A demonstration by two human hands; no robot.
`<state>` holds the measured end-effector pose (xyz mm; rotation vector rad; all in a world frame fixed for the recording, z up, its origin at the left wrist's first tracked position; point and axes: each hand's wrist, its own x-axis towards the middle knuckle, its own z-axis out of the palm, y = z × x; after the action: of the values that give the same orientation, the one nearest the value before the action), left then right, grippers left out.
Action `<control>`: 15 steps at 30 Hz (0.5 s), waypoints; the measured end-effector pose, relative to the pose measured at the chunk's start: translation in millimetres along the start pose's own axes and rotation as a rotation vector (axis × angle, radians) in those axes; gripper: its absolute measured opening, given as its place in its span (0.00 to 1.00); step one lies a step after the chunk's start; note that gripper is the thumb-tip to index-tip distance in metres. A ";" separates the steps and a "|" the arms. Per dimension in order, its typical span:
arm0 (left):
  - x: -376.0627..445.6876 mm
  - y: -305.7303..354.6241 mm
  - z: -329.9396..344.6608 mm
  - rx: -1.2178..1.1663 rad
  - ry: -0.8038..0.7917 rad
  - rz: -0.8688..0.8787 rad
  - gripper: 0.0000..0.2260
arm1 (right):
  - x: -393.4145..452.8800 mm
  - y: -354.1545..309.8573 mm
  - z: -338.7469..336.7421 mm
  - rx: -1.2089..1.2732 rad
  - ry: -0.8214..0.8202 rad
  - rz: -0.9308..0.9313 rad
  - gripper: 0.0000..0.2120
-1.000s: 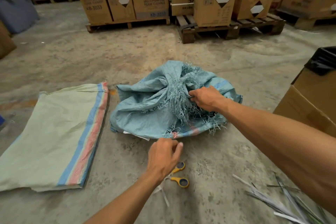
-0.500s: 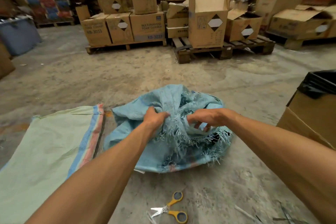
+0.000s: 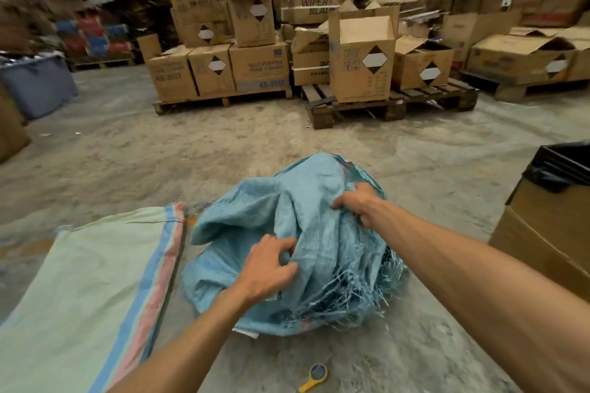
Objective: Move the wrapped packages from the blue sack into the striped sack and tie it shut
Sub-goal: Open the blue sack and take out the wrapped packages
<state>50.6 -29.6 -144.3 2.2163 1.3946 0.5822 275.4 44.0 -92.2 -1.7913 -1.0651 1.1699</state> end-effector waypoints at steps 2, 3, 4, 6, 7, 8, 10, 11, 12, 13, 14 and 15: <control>-5.5 -3.5 -13.2 -0.125 -0.170 -0.144 0.17 | -0.2 3.9 1.3 -0.108 -0.038 -0.076 0.19; -7.0 -4.9 -19.8 -0.128 -0.136 -0.224 0.24 | -1.6 6.0 -0.3 -0.125 -0.091 -0.116 0.19; -6.9 -4.8 -27.0 -0.049 0.004 -0.305 0.29 | -1.6 8.5 -2.6 -0.129 -0.138 -0.158 0.18; -5.7 -0.2 -37.8 0.205 0.349 -0.421 0.36 | -6.0 12.6 -8.1 -0.160 -0.203 -0.247 0.11; -2.4 0.9 -39.9 0.304 0.429 -0.447 0.37 | -7.3 14.0 -11.0 -0.202 -0.238 -0.287 0.09; 2.7 -0.9 -40.0 0.377 0.414 -0.469 0.35 | -7.9 15.3 -13.4 -0.237 -0.264 -0.326 0.10; 13.1 -5.1 -41.1 0.399 0.184 -0.549 0.32 | -12.7 16.2 -19.2 -0.277 -0.305 -0.382 0.12; 18.4 -6.9 -42.1 0.376 0.018 -0.581 0.31 | -14.4 16.8 -22.7 -0.308 -0.331 -0.421 0.13; 22.9 -7.1 -43.0 0.346 -0.136 -0.603 0.31 | -14.8 18.2 -25.3 -0.369 -0.345 -0.480 0.13; 25.9 -3.7 -44.1 0.351 -0.224 -0.610 0.29 | -14.8 20.5 -27.4 -0.467 -0.338 -0.553 0.14; 29.9 -1.0 -44.7 0.392 -0.212 -0.607 0.28 | -15.3 22.4 -28.6 -0.564 -0.329 -0.629 0.15; 33.5 4.9 -45.8 0.448 -0.107 -0.597 0.26 | -15.6 24.8 -30.6 -0.633 -0.326 -0.692 0.17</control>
<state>41.3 6.0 -100.8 1.9279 2.1565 -0.0657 306.4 16.0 -99.5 -1.4441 -2.2162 0.7328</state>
